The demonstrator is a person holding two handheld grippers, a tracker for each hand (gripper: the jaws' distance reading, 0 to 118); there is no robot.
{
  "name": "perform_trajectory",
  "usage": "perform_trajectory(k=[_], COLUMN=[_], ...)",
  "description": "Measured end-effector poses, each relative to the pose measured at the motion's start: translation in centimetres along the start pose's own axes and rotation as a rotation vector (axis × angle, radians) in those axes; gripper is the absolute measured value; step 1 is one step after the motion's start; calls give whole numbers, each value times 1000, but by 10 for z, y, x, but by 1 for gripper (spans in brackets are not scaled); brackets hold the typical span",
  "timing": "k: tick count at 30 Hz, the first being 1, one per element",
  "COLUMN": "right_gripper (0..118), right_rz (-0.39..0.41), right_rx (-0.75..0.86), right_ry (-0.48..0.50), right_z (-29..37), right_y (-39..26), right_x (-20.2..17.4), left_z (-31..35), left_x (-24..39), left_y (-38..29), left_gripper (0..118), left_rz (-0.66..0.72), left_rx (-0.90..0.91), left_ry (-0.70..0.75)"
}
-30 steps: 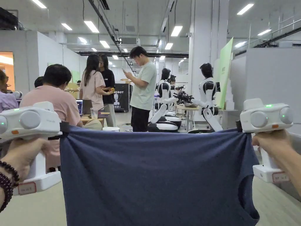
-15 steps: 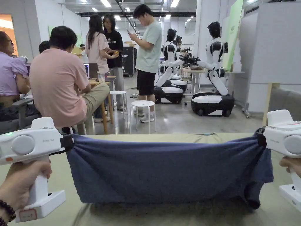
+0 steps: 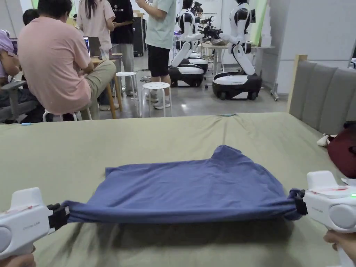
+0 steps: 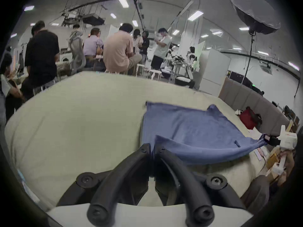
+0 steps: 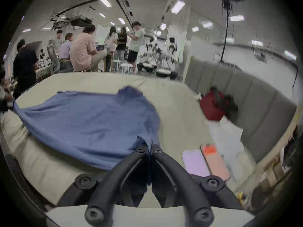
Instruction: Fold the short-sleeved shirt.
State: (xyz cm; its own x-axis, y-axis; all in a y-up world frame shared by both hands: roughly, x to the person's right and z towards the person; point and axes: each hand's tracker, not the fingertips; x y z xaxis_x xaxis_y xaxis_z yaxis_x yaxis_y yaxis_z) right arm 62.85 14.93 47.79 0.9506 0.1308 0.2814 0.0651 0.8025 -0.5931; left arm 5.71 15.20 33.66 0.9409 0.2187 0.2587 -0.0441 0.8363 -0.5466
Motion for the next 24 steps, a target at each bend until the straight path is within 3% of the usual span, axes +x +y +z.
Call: perform_trajectory(k=[2,8,15,17,18,19,20,21,22,23,24], right_gripper=[2,2,3,14,41,74,104,118,115,110,109], right_rz=[-34,43,67,57,59,65,68,66,61,58,51], right_rx=[-85,-248,-262,-245,-223,-202,-188,-174,-144,-123,-121], right_ry=[7,37,53,42,34,23,25,28,49,57,58], right_z=[-17,-56,-62,-53,-49,-45,-36,-33,-26,-21,-17], right_y=[-15,-43,-53,-49,-46,-43,-40,-38,-36,-31,-27], right_x=[0,-3,0,0,-2,-3,-5,-6,-7,-7,-7], left_z=[-11,-45,-51,-47,-43,-39,-34,-31,-27,-24,-16], left_x=[-4,-5,-9,-8,-6,-4,-1,0,3,6,11], left_y=[-13,-35,-50,-46,-44,-41,-37,-34,-30,-27,-24], left_gripper=[4,4,4,4,5,13,32,76,108,118,108], left_rz=[13,-32,-20,3,4,4,-3,-22,-45,-64,-74], left_rx=[-57,-175,-219,-215,-208,-194,-168,-149,-139,-129,-70], left_ry=[14,72,81,80,79,77,75,73,76,89,77])
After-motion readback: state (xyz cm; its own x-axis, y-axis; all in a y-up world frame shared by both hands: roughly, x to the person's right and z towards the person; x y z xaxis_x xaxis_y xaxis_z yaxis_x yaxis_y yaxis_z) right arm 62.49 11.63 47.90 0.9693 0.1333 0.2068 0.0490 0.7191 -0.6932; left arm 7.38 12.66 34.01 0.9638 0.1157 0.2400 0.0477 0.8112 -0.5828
